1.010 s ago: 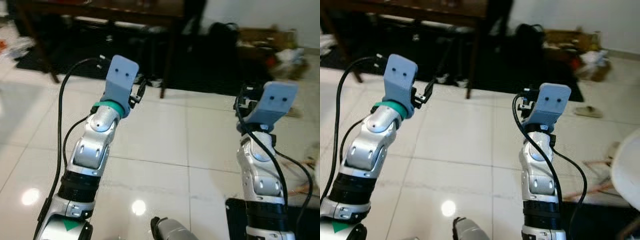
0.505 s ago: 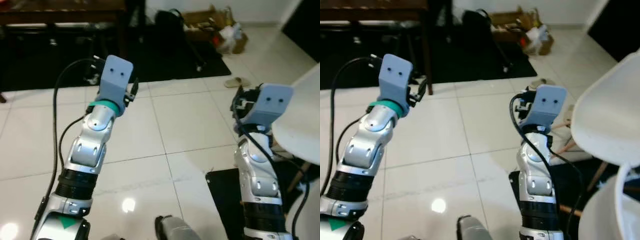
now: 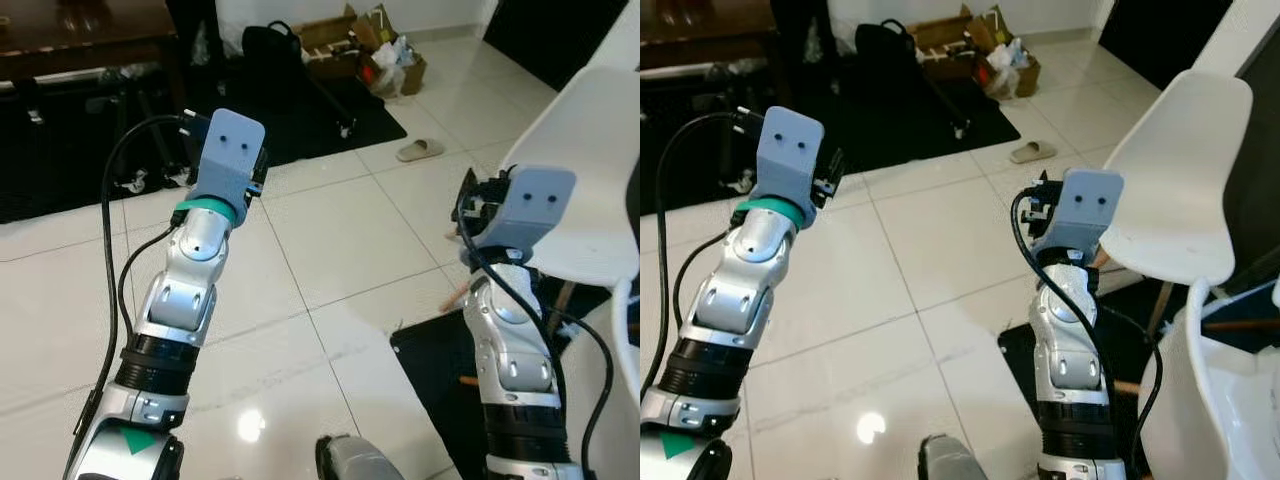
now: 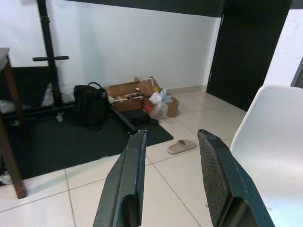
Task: Setting the table
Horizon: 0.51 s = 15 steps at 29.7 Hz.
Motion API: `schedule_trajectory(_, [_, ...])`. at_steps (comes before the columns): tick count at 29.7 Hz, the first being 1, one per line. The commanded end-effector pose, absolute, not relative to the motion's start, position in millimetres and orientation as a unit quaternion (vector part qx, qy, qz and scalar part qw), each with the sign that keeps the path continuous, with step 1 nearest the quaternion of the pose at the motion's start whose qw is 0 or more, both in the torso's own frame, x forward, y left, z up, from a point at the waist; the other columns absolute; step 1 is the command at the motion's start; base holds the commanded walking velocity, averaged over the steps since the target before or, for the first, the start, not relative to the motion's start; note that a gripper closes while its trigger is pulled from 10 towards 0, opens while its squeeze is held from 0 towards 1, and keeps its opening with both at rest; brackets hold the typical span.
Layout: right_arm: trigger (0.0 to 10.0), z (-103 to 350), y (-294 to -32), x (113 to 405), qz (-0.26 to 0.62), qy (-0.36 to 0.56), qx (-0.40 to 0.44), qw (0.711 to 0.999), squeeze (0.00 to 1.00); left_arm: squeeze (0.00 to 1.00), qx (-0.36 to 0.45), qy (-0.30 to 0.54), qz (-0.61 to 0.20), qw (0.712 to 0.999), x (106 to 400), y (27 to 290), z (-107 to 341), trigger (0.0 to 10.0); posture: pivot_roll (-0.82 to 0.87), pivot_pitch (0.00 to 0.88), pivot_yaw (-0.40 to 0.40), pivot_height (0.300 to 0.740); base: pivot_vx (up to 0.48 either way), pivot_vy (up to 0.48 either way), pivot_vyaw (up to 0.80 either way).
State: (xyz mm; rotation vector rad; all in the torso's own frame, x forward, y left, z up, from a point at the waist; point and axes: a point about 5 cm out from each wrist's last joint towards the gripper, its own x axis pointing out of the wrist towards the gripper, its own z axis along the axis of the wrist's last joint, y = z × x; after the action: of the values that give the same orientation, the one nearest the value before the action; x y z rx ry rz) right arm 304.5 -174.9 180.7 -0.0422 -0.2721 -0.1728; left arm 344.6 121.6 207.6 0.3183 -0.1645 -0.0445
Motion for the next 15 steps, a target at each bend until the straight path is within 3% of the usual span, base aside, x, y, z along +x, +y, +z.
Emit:
schedule_trajectory(1, [10.0,185.3,-172.5,305.0,-0.075,-0.147,-0.017,0.986,0.0,0.0,0.167,-0.088,-0.014,0.982,345.5,120.9,208.2,10.0,-0.06,0.0,0.015,0.74,0.465,0.0,0.0])
schedule_trajectory(15, [10.0,185.4,-168.6,305.4,-0.059,-0.149,-0.02,0.987,0.0,0.0,0.169,-0.099,-0.005,0.981,345.3,118.5,208.0,10.0,-0.06,0.0,0.008,0.74,0.476,0.0,0.0])
